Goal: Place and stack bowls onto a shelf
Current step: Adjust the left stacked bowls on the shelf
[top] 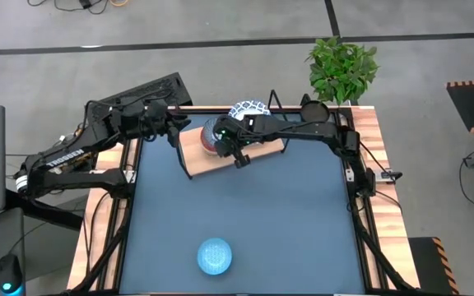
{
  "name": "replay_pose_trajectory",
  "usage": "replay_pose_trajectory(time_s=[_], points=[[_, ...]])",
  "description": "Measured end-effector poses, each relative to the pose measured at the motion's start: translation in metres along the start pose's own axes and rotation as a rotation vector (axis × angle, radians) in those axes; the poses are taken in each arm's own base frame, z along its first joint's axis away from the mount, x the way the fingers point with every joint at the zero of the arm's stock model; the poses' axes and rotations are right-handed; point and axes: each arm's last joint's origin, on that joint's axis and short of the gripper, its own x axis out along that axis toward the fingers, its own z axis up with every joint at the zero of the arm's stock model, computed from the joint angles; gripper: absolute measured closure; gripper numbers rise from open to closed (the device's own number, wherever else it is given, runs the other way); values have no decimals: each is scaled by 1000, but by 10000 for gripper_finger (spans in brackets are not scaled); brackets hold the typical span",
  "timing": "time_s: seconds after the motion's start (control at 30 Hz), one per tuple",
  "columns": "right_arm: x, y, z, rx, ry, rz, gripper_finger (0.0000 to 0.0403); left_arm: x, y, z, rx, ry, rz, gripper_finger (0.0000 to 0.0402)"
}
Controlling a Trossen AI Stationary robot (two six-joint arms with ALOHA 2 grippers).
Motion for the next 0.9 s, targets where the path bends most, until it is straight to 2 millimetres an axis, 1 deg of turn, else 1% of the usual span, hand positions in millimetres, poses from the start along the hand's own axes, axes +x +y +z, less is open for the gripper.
replay_pose_trajectory(time_s=[0.1,0.23,0.4,0.5,0.57,0.7,0.8,0.9], points=[[-2,-1,2,-7,39,-59,373,0,0,0,0,0,0,295],[-14,-3,12,-11,45,-90,373,0,0,0,-1,4,1,295],[-35,2,27,-14,33,-75,373,0,1,-1,0,9,19,295],[-41,4,34,-23,4,-85,373,0,1,-1,0,5,37,295],[-42,3,37,-28,-19,-102,373,0,2,-2,0,8,49,295],[-37,-6,40,-28,-71,-158,373,0,3,-5,1,37,67,295],[-33,-12,36,-14,-89,-154,373,0,3,-5,1,43,69,295],[-21,-18,34,-3,-132,-142,373,0,4,-6,1,53,73,295]])
